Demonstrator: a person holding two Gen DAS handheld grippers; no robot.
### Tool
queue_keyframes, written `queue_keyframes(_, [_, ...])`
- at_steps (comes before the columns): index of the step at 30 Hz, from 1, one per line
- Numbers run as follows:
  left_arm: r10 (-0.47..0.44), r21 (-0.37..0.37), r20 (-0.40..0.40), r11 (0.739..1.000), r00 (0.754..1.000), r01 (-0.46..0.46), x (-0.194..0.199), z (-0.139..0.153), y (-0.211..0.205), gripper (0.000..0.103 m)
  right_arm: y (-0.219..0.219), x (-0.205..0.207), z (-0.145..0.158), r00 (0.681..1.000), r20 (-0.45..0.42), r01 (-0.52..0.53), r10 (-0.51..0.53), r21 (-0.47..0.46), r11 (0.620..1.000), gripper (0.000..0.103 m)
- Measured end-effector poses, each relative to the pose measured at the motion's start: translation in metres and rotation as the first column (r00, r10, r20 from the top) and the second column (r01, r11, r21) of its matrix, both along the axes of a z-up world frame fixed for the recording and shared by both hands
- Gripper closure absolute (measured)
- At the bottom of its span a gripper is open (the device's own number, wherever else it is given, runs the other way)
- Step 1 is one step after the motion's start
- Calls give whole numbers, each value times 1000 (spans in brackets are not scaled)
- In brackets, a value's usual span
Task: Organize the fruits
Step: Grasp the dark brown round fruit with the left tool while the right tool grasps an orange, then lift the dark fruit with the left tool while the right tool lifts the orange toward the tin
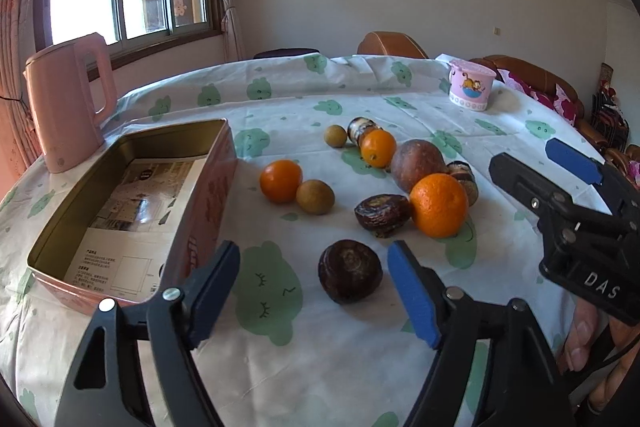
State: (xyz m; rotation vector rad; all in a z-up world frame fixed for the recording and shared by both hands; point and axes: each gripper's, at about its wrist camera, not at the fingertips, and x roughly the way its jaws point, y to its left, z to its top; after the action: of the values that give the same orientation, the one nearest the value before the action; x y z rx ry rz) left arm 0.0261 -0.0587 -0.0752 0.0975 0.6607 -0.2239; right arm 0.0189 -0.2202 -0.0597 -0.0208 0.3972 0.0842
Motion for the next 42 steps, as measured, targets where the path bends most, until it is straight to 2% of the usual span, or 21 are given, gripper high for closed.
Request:
queue_keyframes(2, [-22, 8, -27, 1000, 999, 22, 4, -5, -5, 35, -1, 1, 0, 1000, -14, -9, 9, 11, 1000, 15])
queue_keyframes(4, [-40, 3, -65, 999, 997, 40, 9, -11, -8, 46, 0, 2, -1, 1000, -20, -23, 23, 15, 1000, 22])
queue_keyframes(5, [-53, -3, -73, 999, 996, 53, 10, -12, -8, 57, 1, 3, 0, 999, -20, -34, 35, 20, 999, 24])
queue_keyframes(6, [-61, -8, -74, 998, 995, 60, 10, -13, -8, 63, 2, 3, 0, 999, -17, -47, 48, 27, 999, 25])
queue_keyframes(9, [-71, -23, -72, 997, 995, 69, 9, -13, -7, 64, 11, 6, 2, 995, -19, -94, 94, 22, 995, 30])
queue_keyframes(15, [-11, -31, -13, 999, 1000, 10, 6, -5, 10, 64, 28, 19, -6, 985, -80, -157, 154, -36, 987, 55])
queue_keyframes(17, [-7, -60, -17, 998, 1000, 6, 9, -3, 17, 64, 30, 23, -8, 976, -114, -190, 185, -35, 981, 55])
queue_keyframes(20, [6, -62, -6, 998, 1000, -6, 9, -2, 21, 64, 31, 27, -10, 969, -143, -206, 200, -32, 978, 58])
queue_keyframes(23, [-2, -66, -6, 998, 1000, 2, 10, -4, 20, 64, 42, 29, -14, 954, -182, -256, 240, -72, 964, 58])
queue_keyframes(27, [-3, -89, -15, 996, 1000, 2, 11, -6, 24, 64, 49, 29, -17, 957, -197, -239, 212, -124, 963, 58])
queue_keyframes(31, [-9, -100, -19, 995, 1000, 7, 10, -7, 25, 64, 43, 34, -17, 957, -221, -213, 186, -106, 971, 57])
queue_keyframes(36, [-14, -109, -15, 994, 1000, 12, 10, -8, 26, 64, 47, 38, -19, 957, -245, -195, 157, -141, 971, 57])
queue_keyframes(42, [-15, -124, -7, 992, 1000, 14, 7, -7, 29, 64, 45, 39, -20, 954, -253, -199, 163, -125, 972, 58])
